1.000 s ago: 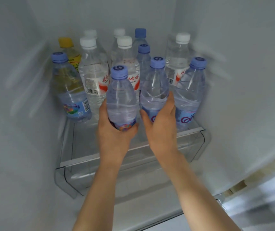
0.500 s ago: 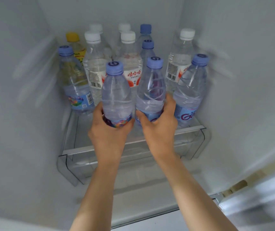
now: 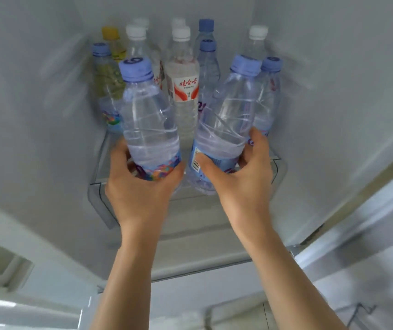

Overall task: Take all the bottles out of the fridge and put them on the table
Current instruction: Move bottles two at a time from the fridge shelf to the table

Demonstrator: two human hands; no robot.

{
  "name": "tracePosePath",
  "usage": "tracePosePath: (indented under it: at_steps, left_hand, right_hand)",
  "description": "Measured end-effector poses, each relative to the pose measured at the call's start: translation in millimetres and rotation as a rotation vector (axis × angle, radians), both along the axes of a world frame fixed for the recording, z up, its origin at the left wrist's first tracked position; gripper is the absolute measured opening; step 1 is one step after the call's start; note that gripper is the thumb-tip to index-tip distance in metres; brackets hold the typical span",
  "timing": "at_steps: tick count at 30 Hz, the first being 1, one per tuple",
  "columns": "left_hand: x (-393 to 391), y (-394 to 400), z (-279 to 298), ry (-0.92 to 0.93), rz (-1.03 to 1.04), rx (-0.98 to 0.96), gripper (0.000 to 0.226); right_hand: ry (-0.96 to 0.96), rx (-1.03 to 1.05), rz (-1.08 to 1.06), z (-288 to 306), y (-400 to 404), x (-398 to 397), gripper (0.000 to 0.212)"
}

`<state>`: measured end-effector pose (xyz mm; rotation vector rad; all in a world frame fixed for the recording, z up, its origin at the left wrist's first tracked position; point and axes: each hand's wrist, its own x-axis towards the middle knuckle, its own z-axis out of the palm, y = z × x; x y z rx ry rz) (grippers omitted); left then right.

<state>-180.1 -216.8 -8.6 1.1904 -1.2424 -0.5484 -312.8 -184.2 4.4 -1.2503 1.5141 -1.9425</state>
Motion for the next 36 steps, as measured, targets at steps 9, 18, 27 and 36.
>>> tracePosePath:
  at_steps: [9,18,27,36]
  left_hand:
    - [16,31,-17,-0.071,0.034,0.121,0.07]
    - [50,139,-67,-0.235,-0.381,0.21,0.074]
    - [18,240,-103,-0.445,-0.758,0.296,0.077]
    - [-54,392,-124,-0.558,-1.078,0.368,0.079]
  right_hand:
    - [-0.049,0.117,-0.021,-23,44,11,0.059]
    - [-0.146,0.255,-0.266,-71,192,51,0.072]
    - [-0.244,0.435,-0.573,-105,338,48,0.07]
    - [-0.446,0.509,-0.836,-130,522,20,0.072]
